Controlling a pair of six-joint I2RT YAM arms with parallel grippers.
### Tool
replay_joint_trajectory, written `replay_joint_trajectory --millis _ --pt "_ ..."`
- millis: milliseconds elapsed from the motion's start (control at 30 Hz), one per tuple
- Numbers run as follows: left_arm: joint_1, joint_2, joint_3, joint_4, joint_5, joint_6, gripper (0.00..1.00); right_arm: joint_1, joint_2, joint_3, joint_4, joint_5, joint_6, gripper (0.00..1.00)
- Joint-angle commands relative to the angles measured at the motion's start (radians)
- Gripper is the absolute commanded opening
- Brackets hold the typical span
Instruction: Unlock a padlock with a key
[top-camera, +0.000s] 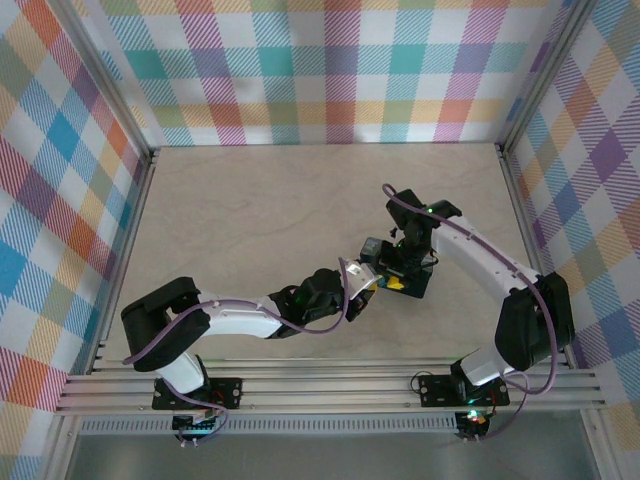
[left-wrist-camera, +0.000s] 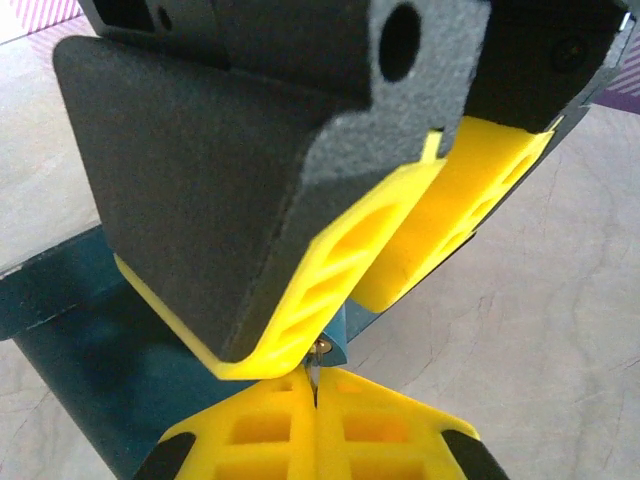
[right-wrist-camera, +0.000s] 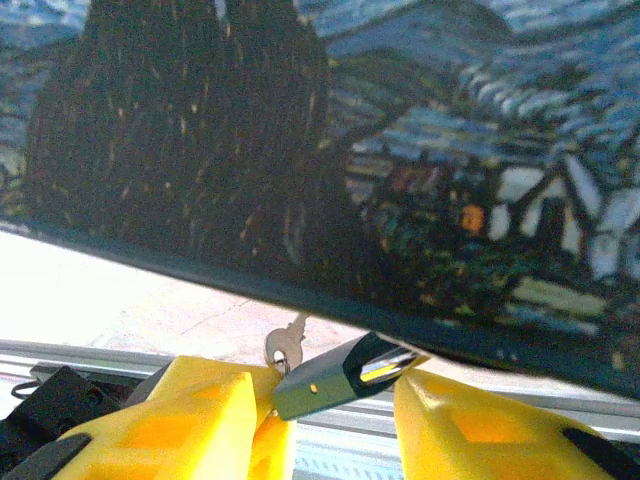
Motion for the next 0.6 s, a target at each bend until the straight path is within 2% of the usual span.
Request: replay_joint_trajectory --millis 0,133,300,367,567 --pt "-0.032 -0.013 0.016 0.128 0.056 -0.009 0.00 0.002 0.014 -0.018 0.041 0.048 -0.012 0.43" --pt "-0.032 -0.007 0.016 0.134 0.055 -0.013 0.00 0.003 0.006 -0.032 0.057 0.068 0.007 0.42" --pt "-0.036 0.001 0.012 0.142 0.053 -0.017 0.00 0.002 -0.006 -0.054 0.068 0.087 0.027 0.33" --pt "-0.040 0.005 0.013 0.145 0.055 -0.018 0.00 0.003 -0.007 -0.060 0.072 0.086 0.031 0.29" --pt "-0.051 0.013 0.015 0.143 0.053 -0.014 0.00 0.003 -0.017 -0.064 0.067 0.088 0.031 0.06"
